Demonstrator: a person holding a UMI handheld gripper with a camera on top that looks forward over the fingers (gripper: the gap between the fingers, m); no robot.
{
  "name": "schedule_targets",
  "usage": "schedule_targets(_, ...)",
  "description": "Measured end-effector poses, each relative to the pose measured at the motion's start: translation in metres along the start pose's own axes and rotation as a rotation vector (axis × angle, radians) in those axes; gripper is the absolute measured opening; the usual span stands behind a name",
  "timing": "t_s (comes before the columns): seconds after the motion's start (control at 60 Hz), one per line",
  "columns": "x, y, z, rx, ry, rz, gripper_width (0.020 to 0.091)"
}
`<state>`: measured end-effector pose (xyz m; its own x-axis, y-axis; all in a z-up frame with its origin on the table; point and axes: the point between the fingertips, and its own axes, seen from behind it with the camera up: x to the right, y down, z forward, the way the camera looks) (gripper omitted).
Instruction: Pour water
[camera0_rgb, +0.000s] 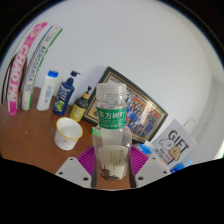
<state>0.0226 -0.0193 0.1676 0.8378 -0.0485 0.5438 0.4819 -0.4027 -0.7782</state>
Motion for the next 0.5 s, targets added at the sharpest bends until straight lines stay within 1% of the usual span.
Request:
schedule_targets(0.133, 0.039, -0.012, 0.057, -0.006, 0.122, -0.363, 0.0433)
schedule_targets(0.217, 0.045, -0.025, 0.087, 0.017, 0.176, -0.601, 0.0434)
schedule_targets(0.4, 0.035, -0.047, 0.125, 0.085, 0.256, -1.049, 0.0436)
schedule_targets(0.5, 0.026, -0.048, 0.136, 0.091, 0.271, -1.221, 0.0435)
